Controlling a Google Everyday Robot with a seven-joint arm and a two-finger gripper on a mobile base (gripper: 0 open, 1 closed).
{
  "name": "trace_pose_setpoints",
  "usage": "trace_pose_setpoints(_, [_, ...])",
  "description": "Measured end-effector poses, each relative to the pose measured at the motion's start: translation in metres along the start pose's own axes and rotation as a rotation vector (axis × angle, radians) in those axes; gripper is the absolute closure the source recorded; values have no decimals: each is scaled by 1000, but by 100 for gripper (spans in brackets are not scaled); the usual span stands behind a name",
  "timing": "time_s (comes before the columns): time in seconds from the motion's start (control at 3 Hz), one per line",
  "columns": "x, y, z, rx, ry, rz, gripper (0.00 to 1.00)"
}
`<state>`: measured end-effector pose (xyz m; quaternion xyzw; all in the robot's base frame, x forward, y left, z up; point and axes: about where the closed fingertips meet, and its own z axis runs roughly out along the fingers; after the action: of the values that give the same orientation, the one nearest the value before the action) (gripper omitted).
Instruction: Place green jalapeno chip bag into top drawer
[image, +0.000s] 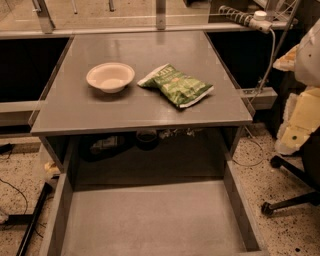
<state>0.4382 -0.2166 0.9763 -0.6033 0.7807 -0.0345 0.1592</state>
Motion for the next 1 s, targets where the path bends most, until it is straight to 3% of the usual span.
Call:
trace_pose_setpoints(0.33, [0, 0, 0, 1, -1, 0, 0])
trace_pose_setpoints(1.0, [-46, -36, 3, 89, -114, -67, 0])
